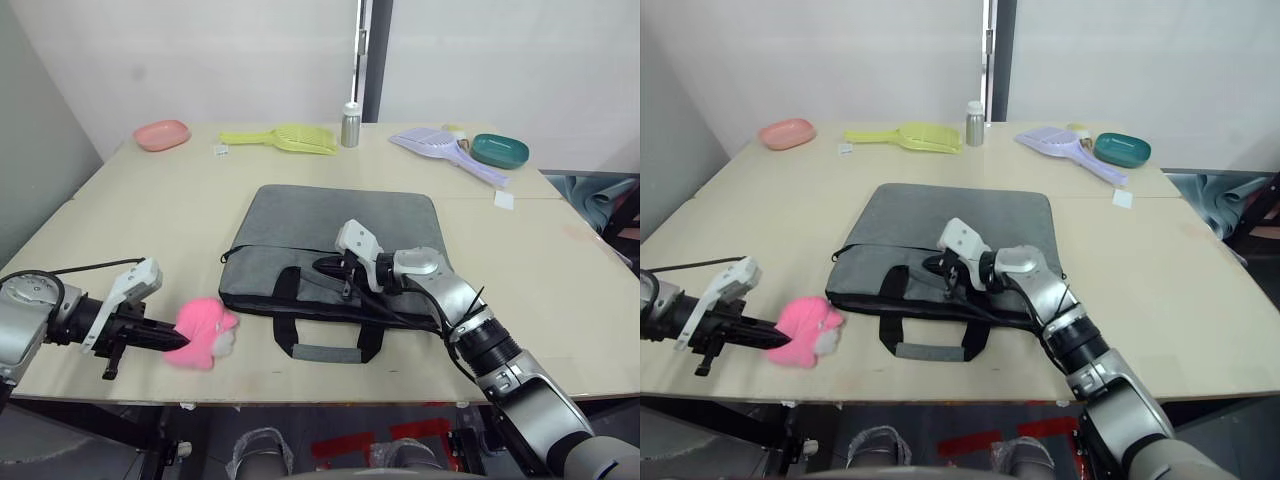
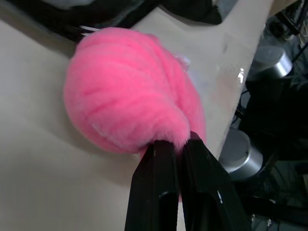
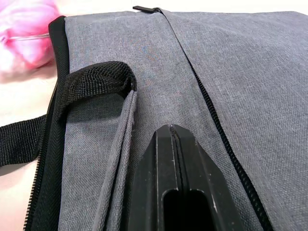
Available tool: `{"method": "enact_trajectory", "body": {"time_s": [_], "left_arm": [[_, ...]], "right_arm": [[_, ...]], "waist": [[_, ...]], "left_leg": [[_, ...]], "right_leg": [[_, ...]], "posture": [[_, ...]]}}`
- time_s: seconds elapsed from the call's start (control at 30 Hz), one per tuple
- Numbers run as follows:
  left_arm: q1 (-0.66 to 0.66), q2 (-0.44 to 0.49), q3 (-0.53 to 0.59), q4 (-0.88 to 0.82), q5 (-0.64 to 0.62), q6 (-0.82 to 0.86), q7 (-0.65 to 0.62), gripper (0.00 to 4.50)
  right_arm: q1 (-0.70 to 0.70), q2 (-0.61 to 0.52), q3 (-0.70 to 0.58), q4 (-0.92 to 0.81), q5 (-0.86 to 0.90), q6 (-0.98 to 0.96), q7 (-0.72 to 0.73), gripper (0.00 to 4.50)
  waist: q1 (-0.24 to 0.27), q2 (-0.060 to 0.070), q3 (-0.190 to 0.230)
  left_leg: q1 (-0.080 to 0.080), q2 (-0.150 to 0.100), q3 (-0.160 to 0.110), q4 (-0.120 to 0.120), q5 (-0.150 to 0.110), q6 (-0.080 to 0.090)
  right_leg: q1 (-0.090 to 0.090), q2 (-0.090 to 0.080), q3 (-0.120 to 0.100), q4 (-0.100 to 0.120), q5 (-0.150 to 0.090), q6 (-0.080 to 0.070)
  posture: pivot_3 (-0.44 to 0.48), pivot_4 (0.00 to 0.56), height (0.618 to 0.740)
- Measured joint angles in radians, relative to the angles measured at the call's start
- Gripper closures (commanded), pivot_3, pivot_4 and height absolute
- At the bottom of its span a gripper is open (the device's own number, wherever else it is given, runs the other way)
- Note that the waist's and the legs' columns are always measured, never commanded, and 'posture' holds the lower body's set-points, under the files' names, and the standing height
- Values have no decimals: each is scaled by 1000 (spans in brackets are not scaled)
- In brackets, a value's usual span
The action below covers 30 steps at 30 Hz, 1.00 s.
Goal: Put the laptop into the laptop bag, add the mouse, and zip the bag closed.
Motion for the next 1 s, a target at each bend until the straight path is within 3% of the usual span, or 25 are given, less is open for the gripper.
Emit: {"method": "enact_trajectory", "body": {"time_s": [0.37,0.57,0.77,1.0], "left_arm": [[112,27,2,-119,-68,40,-1,4467],[97,56,2,-16,-56,-1,0,4467],[-104,-15,10,245,6,-67,119,4467],[-228,-95,7,333,51,-112,222,4467]], "right_arm": [[0,16,0,8,-14,1,-10,4500],[-1,27,4,9,-22,0,-16,4500],[-6,35,1,25,-31,-2,-18,4500],[-16,64,-13,43,-28,0,-28,4500]], "waist": [[-14,0,0],[-18,1,0],[-15,0,0],[-16,0,-1]], "left_leg": [[5,0,3,-4,0,0],[5,0,3,-4,0,0],[8,0,3,-5,0,-1],[8,0,2,-5,1,-2]], "right_leg": [[1,0,2,-1,0,0],[1,1,3,-1,0,0],[2,1,3,1,0,0],[2,2,3,1,0,-1]], "posture": [[0,150,740],[0,150,740],[0,150,740],[0,150,740]]}}
